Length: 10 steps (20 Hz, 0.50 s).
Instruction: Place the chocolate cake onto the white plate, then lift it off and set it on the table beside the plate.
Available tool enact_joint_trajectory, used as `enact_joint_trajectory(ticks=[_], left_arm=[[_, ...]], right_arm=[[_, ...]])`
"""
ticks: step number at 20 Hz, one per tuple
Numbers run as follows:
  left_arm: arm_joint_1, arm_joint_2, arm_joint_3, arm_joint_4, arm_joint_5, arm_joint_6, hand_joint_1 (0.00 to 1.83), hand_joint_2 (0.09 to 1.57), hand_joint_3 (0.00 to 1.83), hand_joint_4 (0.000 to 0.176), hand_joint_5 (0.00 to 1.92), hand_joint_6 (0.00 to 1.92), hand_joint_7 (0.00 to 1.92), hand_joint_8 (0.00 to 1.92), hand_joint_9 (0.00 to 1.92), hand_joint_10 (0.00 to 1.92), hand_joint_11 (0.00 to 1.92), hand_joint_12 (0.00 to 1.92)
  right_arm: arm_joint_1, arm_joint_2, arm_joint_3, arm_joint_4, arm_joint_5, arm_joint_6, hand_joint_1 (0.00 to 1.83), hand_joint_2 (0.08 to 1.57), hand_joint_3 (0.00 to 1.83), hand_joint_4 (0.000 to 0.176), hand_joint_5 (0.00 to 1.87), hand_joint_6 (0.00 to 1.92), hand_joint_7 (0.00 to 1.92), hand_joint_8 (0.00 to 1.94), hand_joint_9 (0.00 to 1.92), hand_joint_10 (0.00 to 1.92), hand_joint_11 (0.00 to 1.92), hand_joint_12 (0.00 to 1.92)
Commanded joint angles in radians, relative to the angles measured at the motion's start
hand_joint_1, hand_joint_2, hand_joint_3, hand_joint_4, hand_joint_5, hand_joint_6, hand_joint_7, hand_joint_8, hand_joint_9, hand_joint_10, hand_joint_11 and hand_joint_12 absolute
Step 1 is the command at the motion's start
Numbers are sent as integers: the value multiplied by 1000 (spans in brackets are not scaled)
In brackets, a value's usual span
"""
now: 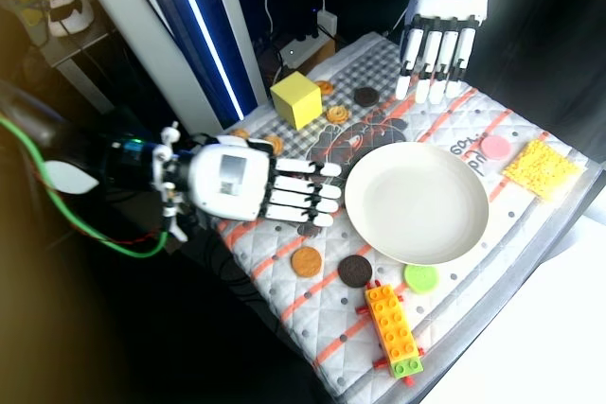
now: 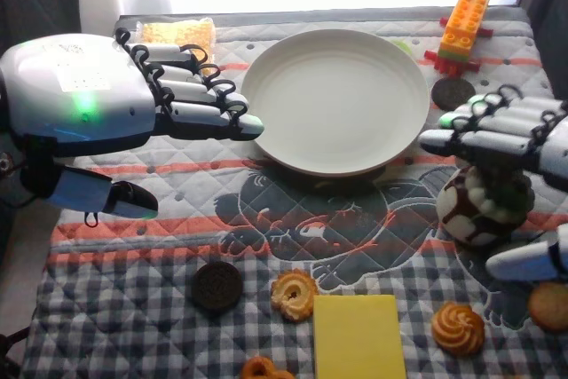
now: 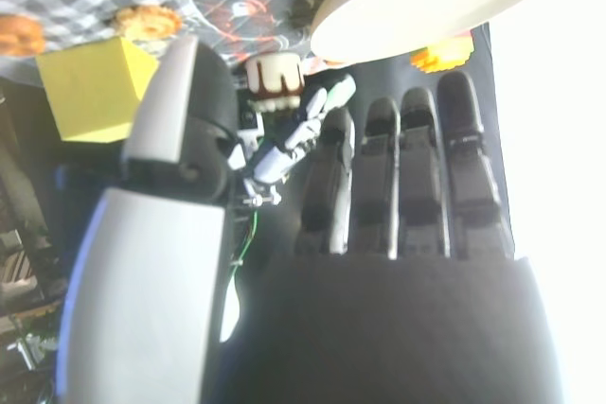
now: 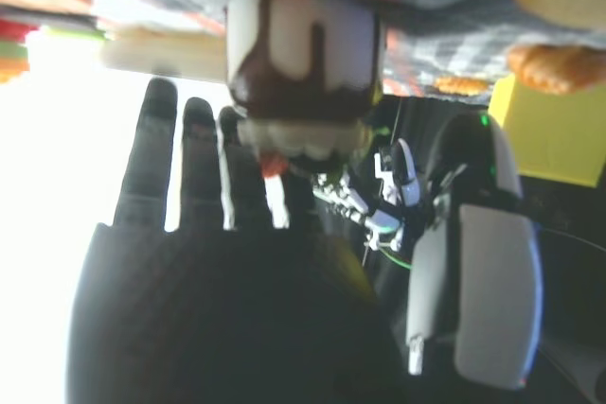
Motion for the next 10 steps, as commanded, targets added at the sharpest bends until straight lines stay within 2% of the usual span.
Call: enact_joint_trajectory(ticks=[1,2,3,4,5,6,7,8,9,10], left_arm=[[-9,0,4,-57,-49,0,911,1149,0,65,156,1,159,1,187,23,0,912],[-9,0,4,-58,-50,0,911,1149,0,65,156,1,159,1,187,23,0,912],[-8,0,3,-58,-52,0,914,1144,0,62,157,1,166,4,201,30,0,927],[-8,0,3,-59,-53,0,929,1146,0,51,156,1,168,4,208,34,0,974],[-7,0,3,-62,-53,0,938,1148,0,48,155,1,183,8,228,43,0,1031],[-6,1,4,-63,-54,0,932,1153,1,43,152,0,185,8,239,50,0,1068],[-6,1,4,-64,-54,0,917,1145,0,59,155,2,184,6,223,44,0,1074],[-6,0,3,-64,-56,0,917,1145,0,59,155,2,184,6,223,44,0,1074],[-6,0,3,-65,-56,0,927,1135,0,66,150,3,157,0,190,30,0,980],[-6,0,3,-68,-56,0,925,1130,0,66,143,1,161,2,190,30,0,948]], right_arm=[[6,19,-9,17,145,2,454,995,0,110,0,0,0,0,0,0,25,12],[5,40,-21,21,169,1,454,995,0,110,0,0,0,0,0,0,25,12],[4,51,-27,24,187,1,444,994,0,79,0,0,0,0,0,0,26,17],[4,65,-36,29,214,-2,449,998,0,59,0,0,0,0,0,0,23,18],[4,80,-46,37,253,-6,472,1016,0,63,0,0,0,0,0,0,4,3],[2,88,-53,42,279,-11,430,1007,26,0,0,0,0,0,0,0,0,263],[1,94,-59,48,300,-18,403,1025,19,6,0,0,0,0,0,0,0,133],[-1,105,-68,53,332,-26,403,1025,19,6,0,0,0,0,0,0,0,133],[-2,110,-72,55,339,-30,333,1049,9,37,0,0,0,0,0,0,3,16],[-4,116,-77,61,348,-38,329,1053,10,61,0,0,0,0,0,0,0,10]])
